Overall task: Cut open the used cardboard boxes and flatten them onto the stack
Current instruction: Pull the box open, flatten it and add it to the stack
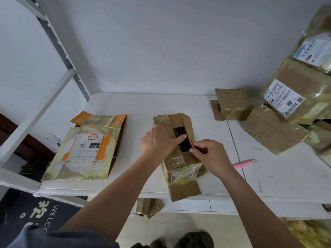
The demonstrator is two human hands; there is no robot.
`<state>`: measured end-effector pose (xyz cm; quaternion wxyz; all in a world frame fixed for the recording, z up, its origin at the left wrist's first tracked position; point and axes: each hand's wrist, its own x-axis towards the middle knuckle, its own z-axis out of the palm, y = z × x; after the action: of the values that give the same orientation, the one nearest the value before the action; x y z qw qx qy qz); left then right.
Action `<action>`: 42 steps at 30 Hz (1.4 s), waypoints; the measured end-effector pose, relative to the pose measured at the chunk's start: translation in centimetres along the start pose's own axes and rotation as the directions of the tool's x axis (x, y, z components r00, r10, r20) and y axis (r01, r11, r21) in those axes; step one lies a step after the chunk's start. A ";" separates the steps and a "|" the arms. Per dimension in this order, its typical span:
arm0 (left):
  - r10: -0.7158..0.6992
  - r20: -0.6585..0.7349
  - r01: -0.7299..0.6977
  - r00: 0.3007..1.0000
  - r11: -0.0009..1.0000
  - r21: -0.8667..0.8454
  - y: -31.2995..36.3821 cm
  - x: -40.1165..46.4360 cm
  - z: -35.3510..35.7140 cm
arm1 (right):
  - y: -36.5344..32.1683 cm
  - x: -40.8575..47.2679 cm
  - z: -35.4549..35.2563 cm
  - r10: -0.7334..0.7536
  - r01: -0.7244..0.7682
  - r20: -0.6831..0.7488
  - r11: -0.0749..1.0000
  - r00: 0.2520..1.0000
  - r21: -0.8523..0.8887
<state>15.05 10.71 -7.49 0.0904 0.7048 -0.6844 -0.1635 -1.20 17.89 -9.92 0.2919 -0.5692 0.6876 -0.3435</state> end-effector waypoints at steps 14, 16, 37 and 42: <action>0.039 0.376 0.268 0.926 0.634 -0.726 -4.9 0.5 -4.9 | -1.2 0.3 -0.7 0.028 -0.022 0.020 0.970 0.999 -0.242; 0.093 0.305 0.156 0.948 0.698 -0.699 -4.0 0.3 -6.4 | -2.5 0.8 -1.1 -0.056 0.029 -0.047 0.891 0.997 -0.453; -0.022 0.105 0.072 0.994 0.864 -0.498 -4.5 -1.3 -0.5 | -2.6 1.0 -3.4 0.131 -0.130 -0.223 0.991 0.966 0.019; -0.091 -0.086 0.060 0.992 0.948 -0.313 -2.8 -0.2 0.5 | -2.6 -0.2 -3.0 0.126 -0.127 -0.185 0.992 0.975 0.009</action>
<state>17.54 11.11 -8.89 0.2274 0.7148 -0.6174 -0.2372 -2.00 18.20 -6.09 0.2470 -0.4903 0.7472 -0.3746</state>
